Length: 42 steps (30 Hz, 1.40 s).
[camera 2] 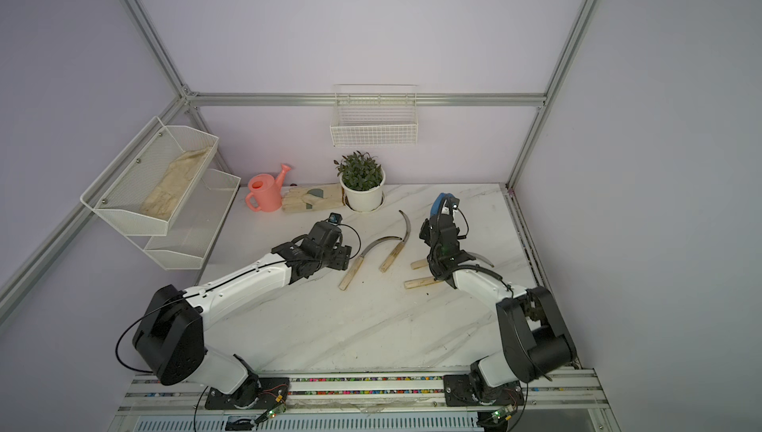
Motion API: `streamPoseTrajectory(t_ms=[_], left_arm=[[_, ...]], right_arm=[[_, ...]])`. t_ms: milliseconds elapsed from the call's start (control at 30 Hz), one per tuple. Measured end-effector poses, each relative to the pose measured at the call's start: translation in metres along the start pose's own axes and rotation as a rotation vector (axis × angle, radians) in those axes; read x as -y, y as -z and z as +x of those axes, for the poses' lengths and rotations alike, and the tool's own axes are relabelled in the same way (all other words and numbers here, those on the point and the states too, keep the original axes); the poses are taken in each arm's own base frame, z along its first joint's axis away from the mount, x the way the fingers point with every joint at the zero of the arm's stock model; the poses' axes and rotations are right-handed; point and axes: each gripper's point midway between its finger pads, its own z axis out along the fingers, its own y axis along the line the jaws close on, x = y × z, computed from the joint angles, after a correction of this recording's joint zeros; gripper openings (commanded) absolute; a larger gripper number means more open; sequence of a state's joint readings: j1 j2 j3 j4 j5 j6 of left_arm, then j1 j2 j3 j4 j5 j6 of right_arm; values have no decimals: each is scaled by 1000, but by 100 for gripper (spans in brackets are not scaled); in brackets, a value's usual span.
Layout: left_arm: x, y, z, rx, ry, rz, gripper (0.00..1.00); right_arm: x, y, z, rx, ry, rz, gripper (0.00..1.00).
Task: Wipe small sickles with rags
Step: Place the small sickle at the center of the board, then place the rag at the center of the board.
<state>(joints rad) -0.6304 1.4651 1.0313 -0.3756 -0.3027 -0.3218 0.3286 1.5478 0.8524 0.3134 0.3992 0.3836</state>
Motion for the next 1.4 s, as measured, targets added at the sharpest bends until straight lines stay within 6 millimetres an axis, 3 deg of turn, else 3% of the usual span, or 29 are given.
streamPoseTrajectory(t_ms=[133, 333, 467, 567, 600, 767, 867, 933, 967, 1000, 1100, 1200, 1267, 1333, 1400], left_arm=[[-23, 13, 4, 102, 60, -5, 85], [-63, 5, -8, 210, 155, -81, 85], [-91, 1, -26, 306, 213, -170, 85], [-106, 3, -30, 357, 238, -218, 86], [-110, 4, -31, 368, 247, -233, 86], [-120, 13, -29, 386, 303, -250, 86], [-126, 23, -24, 374, 349, -261, 86], [-129, 31, -20, 362, 361, -270, 87], [-131, 36, -20, 364, 363, -276, 97], [-133, 42, -20, 367, 366, -287, 100], [-145, 56, -13, 360, 367, -349, 100], [-162, 67, -3, 354, 369, -424, 100], [-173, 71, 7, 343, 372, -477, 100], [-184, 75, 14, 342, 383, -523, 100], [-194, 79, 16, 362, 395, -554, 100]], right_arm=[[8, -33, 24, -78, 4, 49, 3], [33, -85, 58, -191, -25, 114, 5], [51, -116, 74, -258, -64, 162, 32], [62, -130, 72, -273, -84, 216, 57], [62, -134, 69, -274, -87, 230, 96], [54, -150, 43, -282, -84, 266, 97], [51, -148, 30, -293, -79, 285, 97], [54, -141, 26, -315, -70, 312, 97], [56, -136, 23, -328, -64, 330, 97], [59, -130, 20, -339, -56, 348, 97], [60, -111, 4, -348, -22, 365, 97], [56, -105, -19, -360, -18, 355, 97], [54, -109, -30, -384, -28, 348, 97], [56, -123, -36, -429, -44, 360, 87], [64, -145, -41, -437, -67, 410, 90]])
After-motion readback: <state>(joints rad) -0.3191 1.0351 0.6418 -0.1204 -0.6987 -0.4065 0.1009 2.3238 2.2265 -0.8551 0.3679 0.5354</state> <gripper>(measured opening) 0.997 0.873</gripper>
